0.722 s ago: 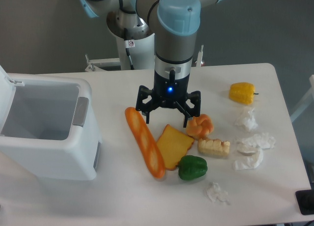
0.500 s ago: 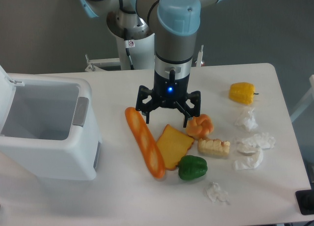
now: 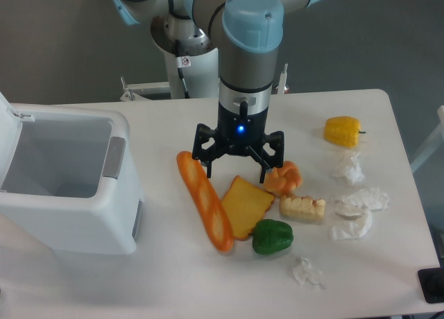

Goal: Pick up the long bread

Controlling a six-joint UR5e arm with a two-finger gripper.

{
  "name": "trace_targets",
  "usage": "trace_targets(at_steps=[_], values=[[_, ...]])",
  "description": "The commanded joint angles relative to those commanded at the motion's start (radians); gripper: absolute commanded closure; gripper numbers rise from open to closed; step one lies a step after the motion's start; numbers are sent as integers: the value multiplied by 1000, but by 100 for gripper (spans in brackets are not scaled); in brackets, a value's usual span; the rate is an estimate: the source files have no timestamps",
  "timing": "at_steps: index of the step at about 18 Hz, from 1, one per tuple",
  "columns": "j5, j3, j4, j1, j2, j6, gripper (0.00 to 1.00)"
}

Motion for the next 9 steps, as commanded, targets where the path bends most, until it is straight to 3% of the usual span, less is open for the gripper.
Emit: trace_targets(at_steps=[9], values=[[-3,1,12,-8,-103,-94,0]])
